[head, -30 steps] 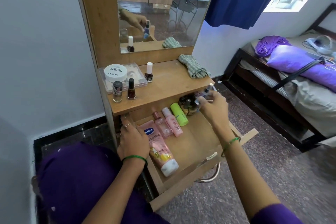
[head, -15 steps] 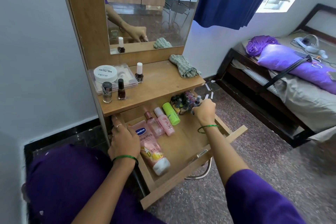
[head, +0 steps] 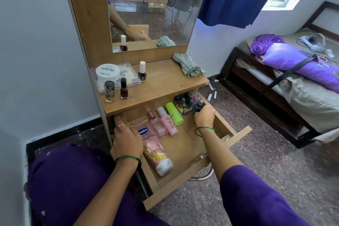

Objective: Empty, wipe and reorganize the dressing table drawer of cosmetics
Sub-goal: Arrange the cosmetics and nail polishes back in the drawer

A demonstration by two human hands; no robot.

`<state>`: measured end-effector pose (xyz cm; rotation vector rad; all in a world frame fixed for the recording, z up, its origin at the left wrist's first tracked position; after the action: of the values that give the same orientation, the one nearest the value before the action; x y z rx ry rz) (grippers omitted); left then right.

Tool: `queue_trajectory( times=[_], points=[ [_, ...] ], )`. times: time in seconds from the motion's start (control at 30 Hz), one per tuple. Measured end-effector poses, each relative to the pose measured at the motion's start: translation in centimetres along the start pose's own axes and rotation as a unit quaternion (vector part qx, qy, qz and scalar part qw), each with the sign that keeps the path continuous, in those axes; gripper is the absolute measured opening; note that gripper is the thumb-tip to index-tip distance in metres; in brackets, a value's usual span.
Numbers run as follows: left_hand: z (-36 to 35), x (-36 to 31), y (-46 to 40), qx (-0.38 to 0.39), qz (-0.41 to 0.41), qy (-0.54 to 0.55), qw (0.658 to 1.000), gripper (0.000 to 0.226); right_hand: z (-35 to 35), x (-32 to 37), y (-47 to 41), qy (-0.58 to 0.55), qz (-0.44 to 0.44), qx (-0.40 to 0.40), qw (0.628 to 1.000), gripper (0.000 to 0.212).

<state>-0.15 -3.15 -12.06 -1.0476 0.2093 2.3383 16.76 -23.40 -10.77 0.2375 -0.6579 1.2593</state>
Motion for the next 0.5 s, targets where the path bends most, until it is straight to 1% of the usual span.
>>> queue_trajectory(
  times=[0.13, 0.33, 0.5],
  points=[
    [0.02, 0.03, -0.01, -0.003, 0.0, -0.003, 1.0, 0.053, -0.06, -0.23, 0.02, 0.036, -0.007, 0.01, 0.999, 0.009],
    [0.26, -0.29, 0.13, -0.002, 0.004, -0.006, 1.0, 0.055, -0.5, -0.43, -0.12, 0.031, -0.007, -0.008, 0.999, 0.011],
    [0.22, -0.23, 0.16, -0.007, 0.004, -0.009, 1.0, 0.055, -0.48, -0.57, -0.17, 0.034, -0.007, -0.007, 0.999, 0.012]
  ],
)
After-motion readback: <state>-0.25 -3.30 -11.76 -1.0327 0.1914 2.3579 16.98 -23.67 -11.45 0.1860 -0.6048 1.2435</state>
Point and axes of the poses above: each hand's wrist, its own y-axis away from the middle knuckle, its own z-axis out of the back of the hand, x = y × z, the point moved 3 cm from there along -y, towards the middle knuckle, and after that the axes turned 13 degrees about -x, right-handed, at the moved point
